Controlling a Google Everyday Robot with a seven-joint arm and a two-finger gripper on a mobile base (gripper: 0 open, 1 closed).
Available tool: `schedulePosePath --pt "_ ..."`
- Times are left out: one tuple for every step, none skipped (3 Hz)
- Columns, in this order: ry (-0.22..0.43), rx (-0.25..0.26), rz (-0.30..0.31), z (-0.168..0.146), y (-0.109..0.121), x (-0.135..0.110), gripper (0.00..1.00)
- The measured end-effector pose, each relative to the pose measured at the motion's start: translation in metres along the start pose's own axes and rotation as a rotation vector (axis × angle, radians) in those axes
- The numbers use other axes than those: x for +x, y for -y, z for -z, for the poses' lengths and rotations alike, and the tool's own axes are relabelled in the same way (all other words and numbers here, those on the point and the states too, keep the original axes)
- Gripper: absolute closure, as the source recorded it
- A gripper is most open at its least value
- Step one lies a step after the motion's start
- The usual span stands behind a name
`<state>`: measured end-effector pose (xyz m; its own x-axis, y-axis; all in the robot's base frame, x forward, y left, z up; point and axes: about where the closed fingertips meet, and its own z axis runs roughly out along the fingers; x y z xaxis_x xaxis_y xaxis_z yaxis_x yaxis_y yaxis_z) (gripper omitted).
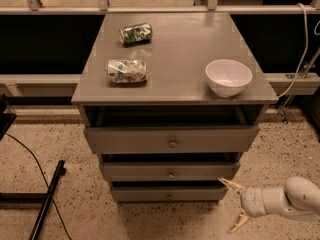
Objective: Open bottom drawer
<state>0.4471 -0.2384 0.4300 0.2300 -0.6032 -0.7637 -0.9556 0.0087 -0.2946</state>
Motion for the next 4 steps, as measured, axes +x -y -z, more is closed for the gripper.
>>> schedulePosePath --pt "-0.053 0.061 0.012 -0.017 0.004 0.044 0.0" --pt "-0.12 0.122 0.03 -0.037 0.006 0.109 0.0" --pt "-0.122 0.133 0.023 -0.043 0.006 0.119 0.0" --pt "-0.103 0.101 0.04 -0.059 0.002 0.121 0.0"
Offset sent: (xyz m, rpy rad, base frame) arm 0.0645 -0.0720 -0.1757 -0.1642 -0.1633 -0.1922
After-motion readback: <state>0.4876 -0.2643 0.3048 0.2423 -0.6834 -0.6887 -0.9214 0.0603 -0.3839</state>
